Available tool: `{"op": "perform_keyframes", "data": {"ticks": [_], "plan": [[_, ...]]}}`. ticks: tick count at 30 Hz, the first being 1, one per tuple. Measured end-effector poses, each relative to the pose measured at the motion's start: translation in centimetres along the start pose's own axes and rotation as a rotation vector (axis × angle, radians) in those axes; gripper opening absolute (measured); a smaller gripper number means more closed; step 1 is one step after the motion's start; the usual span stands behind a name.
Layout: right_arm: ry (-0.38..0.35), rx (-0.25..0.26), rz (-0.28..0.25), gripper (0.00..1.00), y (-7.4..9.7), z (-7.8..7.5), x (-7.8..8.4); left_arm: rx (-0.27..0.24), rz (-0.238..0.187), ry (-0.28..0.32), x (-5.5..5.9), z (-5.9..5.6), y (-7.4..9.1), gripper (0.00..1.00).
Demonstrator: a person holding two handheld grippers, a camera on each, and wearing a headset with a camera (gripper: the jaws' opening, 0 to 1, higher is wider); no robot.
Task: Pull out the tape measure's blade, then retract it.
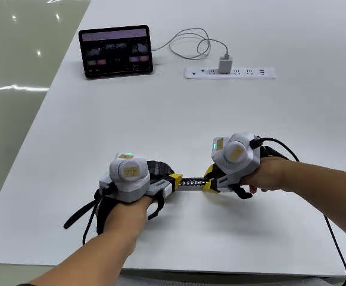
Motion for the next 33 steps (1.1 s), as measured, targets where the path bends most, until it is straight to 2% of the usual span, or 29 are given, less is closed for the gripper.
{"op": "perform_keyframes", "data": {"ticks": [33], "plan": [[-0.028, -0.001, -0.034, 0.11, -1.7, 0.3, -1.6, 0.013, -0.006, 0.019, -0.1, 0.1, 0.0, 0.64]]}}
Point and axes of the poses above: the centre of the closed fingertips' face, and the gripper's own axes: y roughly backward along the fingers, z roughly to its left, x roughly out of its underside, the point moved 2 cm from there along y, roughly backward along the fingers, and after that the axes turned 10 degrees about -z, right-handed, at the moved point
